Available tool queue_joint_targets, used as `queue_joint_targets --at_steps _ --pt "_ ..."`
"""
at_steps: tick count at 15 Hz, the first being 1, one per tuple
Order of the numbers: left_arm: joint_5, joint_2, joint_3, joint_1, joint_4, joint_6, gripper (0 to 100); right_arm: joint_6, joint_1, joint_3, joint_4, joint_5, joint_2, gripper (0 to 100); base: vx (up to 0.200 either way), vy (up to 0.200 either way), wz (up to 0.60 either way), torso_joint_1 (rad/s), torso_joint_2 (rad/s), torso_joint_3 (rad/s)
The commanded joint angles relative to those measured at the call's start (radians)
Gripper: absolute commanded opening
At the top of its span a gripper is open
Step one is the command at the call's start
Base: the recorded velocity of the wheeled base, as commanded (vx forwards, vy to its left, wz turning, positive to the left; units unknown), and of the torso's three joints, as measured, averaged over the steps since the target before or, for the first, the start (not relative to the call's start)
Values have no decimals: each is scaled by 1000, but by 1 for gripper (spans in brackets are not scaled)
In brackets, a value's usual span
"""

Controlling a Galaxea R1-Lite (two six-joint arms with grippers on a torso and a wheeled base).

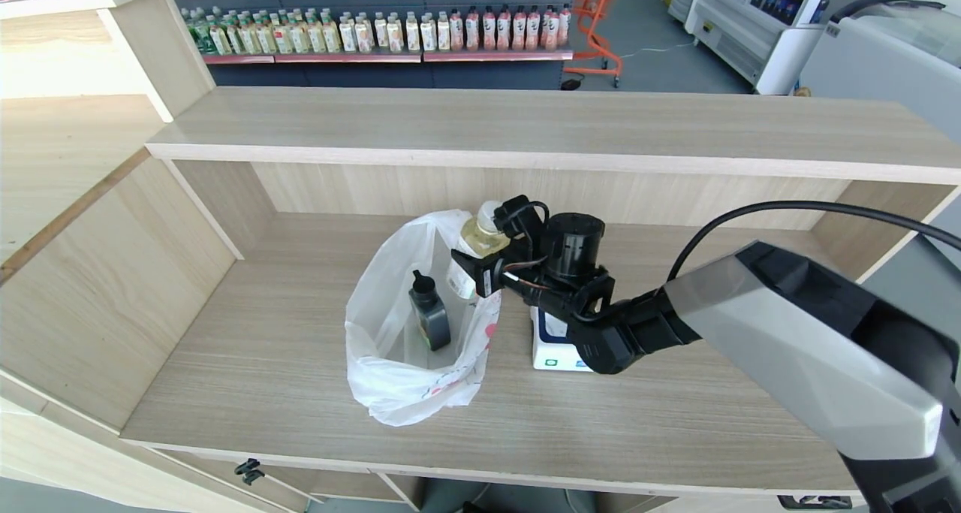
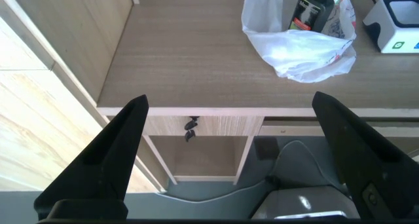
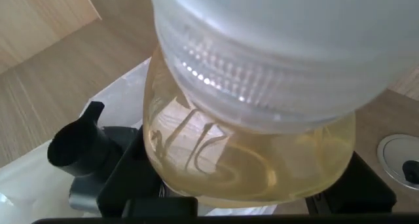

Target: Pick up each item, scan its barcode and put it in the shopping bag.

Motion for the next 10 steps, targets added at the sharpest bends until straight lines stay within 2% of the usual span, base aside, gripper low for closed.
queue_joint_targets --at_steps 1,8,9,10 --pt "0 2 0 0 0 0 100 -2 2 4 -10 1 17 0 0 0 0 0 0 0" --pt "0 2 0 0 0 0 100 -64 -7 4 -17 0 54 0 0 0 0 0 0 0" --pt "0 2 0 0 0 0 100 -64 -8 4 -20 -2 54 100 0 0 0 0 0 0" --pt "0 0 0 0 0 0 100 -59 -10 5 -35 0 54 100 0 0 0 0 0 0"
